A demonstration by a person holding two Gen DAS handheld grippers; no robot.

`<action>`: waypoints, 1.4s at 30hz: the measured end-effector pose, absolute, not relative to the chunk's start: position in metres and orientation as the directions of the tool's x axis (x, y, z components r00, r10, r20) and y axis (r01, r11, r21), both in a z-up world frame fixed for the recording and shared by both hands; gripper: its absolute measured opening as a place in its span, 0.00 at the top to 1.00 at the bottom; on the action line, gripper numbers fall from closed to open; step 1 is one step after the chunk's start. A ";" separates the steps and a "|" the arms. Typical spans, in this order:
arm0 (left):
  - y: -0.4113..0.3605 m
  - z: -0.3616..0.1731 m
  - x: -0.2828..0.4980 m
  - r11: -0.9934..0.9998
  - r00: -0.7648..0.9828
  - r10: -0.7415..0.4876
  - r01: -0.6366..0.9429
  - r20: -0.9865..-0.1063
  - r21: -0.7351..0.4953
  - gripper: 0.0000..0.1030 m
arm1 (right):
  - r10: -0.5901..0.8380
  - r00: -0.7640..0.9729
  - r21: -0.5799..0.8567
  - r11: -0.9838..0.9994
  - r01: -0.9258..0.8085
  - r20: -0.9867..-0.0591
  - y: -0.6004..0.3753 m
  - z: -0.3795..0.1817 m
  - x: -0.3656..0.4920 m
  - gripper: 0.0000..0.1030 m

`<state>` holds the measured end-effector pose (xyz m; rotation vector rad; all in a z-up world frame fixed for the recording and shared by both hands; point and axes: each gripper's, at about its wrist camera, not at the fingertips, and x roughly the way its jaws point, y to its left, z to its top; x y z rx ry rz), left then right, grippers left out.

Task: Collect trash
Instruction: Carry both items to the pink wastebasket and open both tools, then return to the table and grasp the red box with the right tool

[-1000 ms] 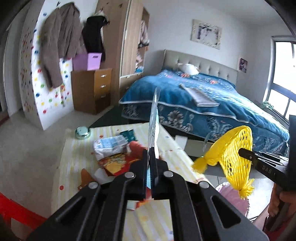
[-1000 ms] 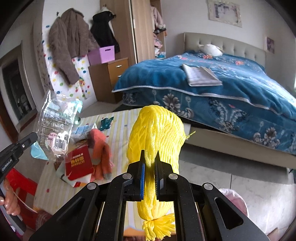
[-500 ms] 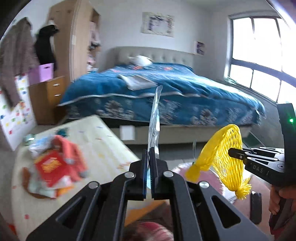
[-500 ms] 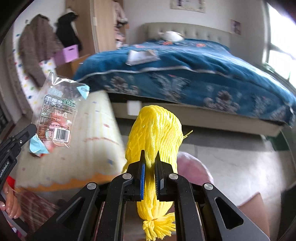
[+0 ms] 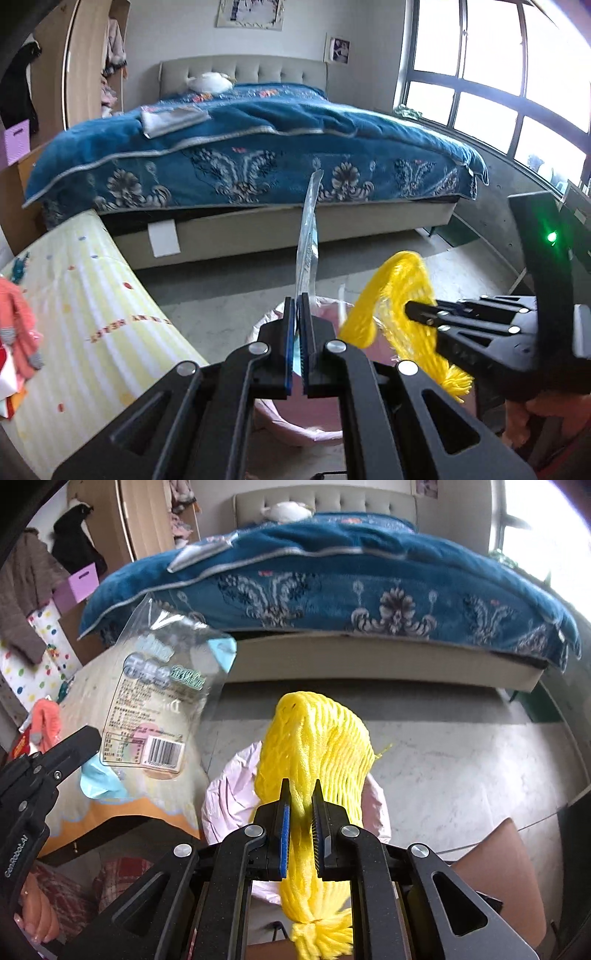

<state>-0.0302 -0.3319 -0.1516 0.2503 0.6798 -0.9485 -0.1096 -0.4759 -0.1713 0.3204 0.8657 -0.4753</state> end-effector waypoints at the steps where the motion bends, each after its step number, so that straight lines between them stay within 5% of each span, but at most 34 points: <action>1: -0.335 -0.153 -0.028 0.570 0.385 -0.663 0.816 -0.642 -0.099 0.99 | -0.256 0.548 0.080 0.853 0.516 -0.796 -0.478 -0.177 -0.104 0.88; 3: -0.342 -0.159 -0.021 0.572 0.372 -0.658 0.812 -0.655 -0.113 0.99 | -0.242 0.542 0.088 0.854 0.512 -0.805 -0.481 -0.184 -0.098 0.85; 4: -0.344 -0.160 -0.017 0.571 0.362 -0.657 0.812 -0.661 -0.124 0.98 | -0.233 0.538 0.094 0.854 0.512 -0.810 -0.483 -0.187 -0.094 0.75; 5: -0.346 -0.162 -0.012 0.573 0.351 -0.655 0.808 -0.669 -0.137 0.91 | -0.232 0.535 0.095 0.853 0.514 -0.812 -0.484 -0.189 -0.092 0.63; 7: -0.347 -0.162 -0.008 0.580 0.349 -0.653 0.801 -0.673 -0.148 0.76 | -0.247 0.526 0.089 0.842 0.532 -0.814 -0.489 -0.191 -0.089 0.59; 22: -0.261 -0.119 -0.004 0.709 0.574 -0.561 0.705 -0.596 0.012 0.66 | -0.253 0.620 0.120 0.861 0.495 -0.743 -0.460 -0.147 -0.099 0.59; 39: -0.059 -0.097 0.037 0.944 0.776 -0.236 0.325 -0.585 0.051 0.52 | -0.034 0.710 0.073 0.990 0.119 -0.704 -0.288 -0.113 -0.014 0.58; 42: -0.030 -0.099 0.046 0.963 0.778 -0.180 0.264 -0.602 0.054 0.46 | -0.004 0.711 0.062 0.996 0.067 -0.704 -0.263 -0.111 0.002 0.52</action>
